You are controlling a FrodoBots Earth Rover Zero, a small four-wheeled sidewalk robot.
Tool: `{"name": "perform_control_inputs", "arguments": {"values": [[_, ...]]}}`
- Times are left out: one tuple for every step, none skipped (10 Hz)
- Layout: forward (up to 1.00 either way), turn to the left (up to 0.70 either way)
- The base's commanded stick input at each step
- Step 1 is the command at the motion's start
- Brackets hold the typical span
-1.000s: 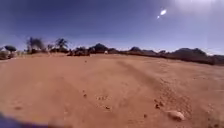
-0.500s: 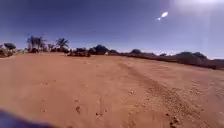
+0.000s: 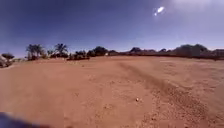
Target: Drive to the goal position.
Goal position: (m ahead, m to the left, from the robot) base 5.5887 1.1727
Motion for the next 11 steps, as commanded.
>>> {"name": "perform_control_inputs", "arguments": {"values": [[0.7,-0.35],[0.7,-0.35],[0.7,-0.35],[0.7,-0.35],[0.7,-0.35],[0.7,-0.35],[0.7,-0.35],[0.7,-0.28],[0.7,-0.12],[0.7,0.0],[0.7,0.0]]}}
